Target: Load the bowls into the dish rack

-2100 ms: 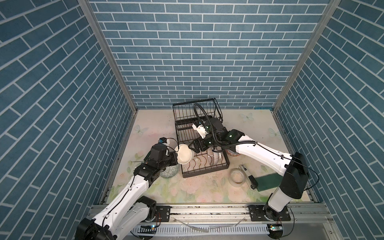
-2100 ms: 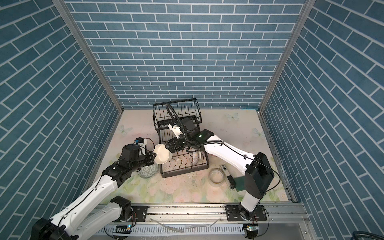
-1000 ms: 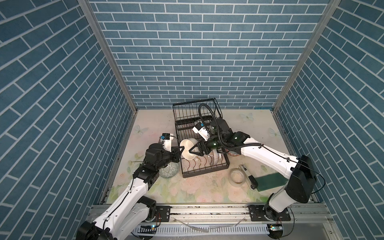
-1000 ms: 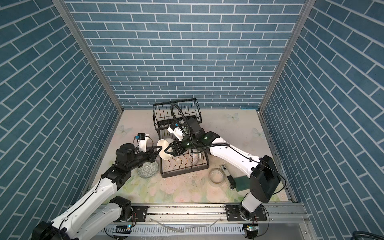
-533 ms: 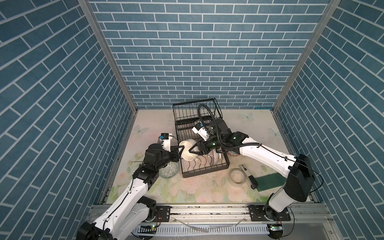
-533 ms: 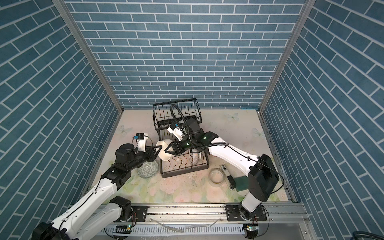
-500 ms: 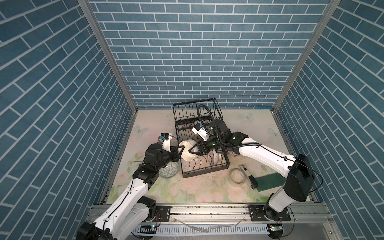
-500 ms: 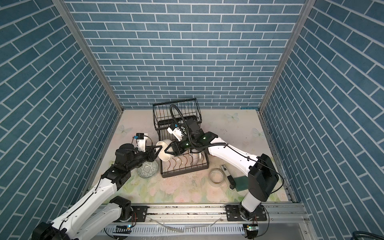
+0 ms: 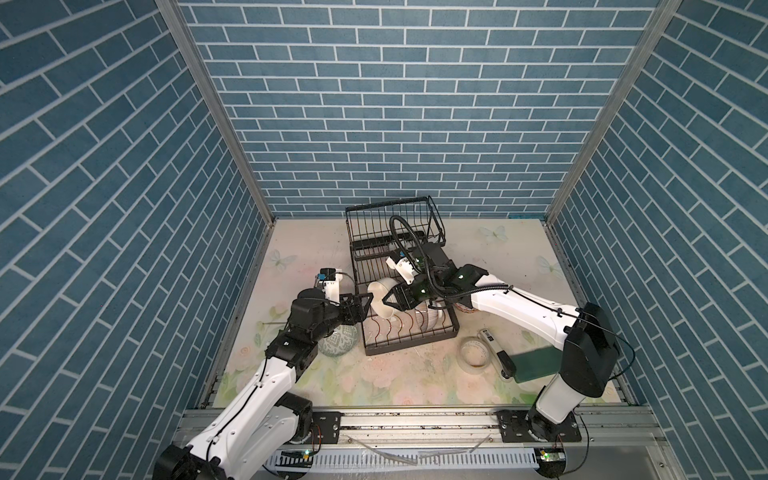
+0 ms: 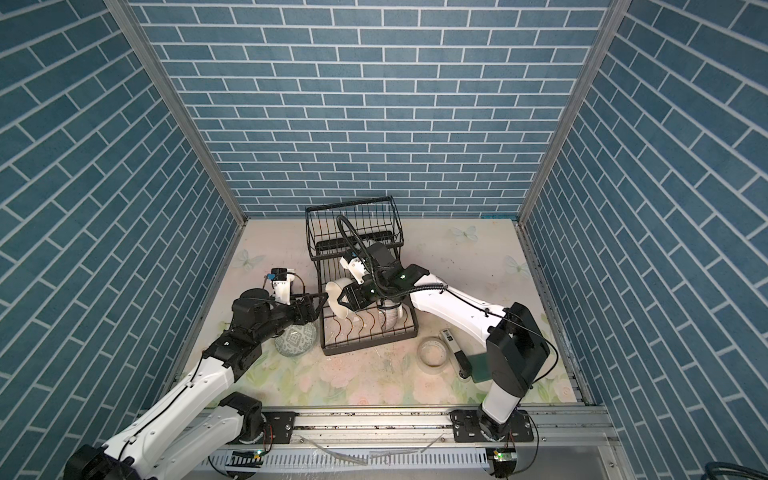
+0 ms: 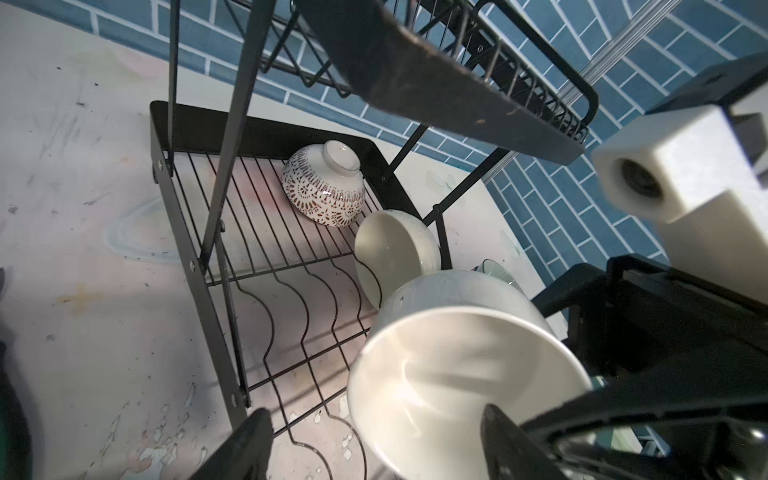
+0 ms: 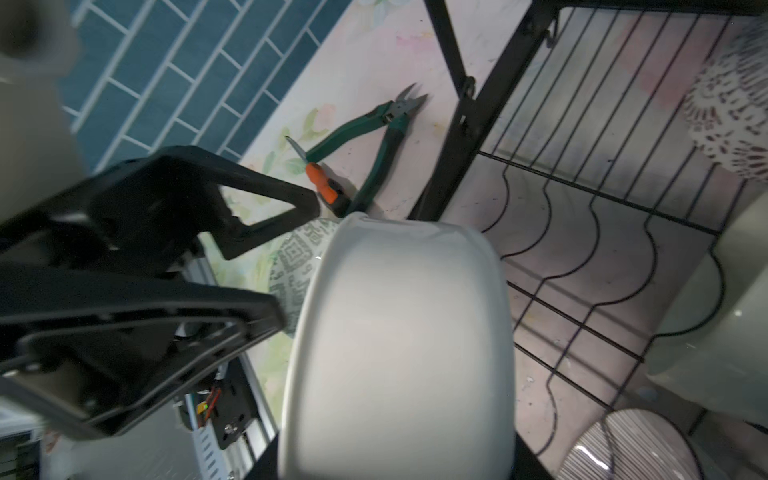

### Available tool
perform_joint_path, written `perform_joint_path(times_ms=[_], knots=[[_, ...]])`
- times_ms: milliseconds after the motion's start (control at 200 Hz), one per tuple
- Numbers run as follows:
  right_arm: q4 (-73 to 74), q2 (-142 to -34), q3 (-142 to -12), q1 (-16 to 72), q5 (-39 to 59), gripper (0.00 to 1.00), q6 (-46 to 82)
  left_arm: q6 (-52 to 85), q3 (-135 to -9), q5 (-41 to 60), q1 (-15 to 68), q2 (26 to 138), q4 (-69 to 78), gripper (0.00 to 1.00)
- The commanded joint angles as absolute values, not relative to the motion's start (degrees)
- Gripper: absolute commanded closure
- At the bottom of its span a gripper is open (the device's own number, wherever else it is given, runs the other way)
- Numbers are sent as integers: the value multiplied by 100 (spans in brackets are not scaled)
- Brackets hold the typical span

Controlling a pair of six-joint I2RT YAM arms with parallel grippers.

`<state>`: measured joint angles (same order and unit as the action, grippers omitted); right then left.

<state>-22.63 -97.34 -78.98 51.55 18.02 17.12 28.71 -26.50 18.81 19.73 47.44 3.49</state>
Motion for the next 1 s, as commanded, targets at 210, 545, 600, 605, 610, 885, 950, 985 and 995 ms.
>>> perform_joint_path(times_ms=[210,545,600,605,610,885,950,985,995], knots=[[-2508,-10211,-8799,5725,-244,71,-30,3007,-2697,917,1925,3868,-792,6],[-2098,-10732,-9085,6068,-1753,71,-1541,3614,-3449,-178,1901,3684,-2823,0],[-1932,-10787,-9059,6102,-1920,71,-1805,3653,-3533,-185,1891,3690,-2925,0],[-1915,-10790,-9051,6105,-1931,71,-1825,3655,-3542,-180,1890,3691,-2930,0],[-1894,-10796,-9052,6107,-1946,71,-1849,3660,-3546,-178,1890,3691,-2933,0],[-689,-11205,-8855,6186,-2416,69,-2955,3709,-3592,-158,1885,3684,-2905,0],[-377,-11337,-8819,6192,-2597,68,-3230,3709,-3579,-160,1881,3687,-2933,0],[-199,-11416,-8812,6196,-2710,67,-3391,3708,-3577,-158,1881,3690,-2956,0],[-144,-11439,-8803,6192,-2736,67,-3434,3704,-3575,-158,1881,3684,-2961,0]])
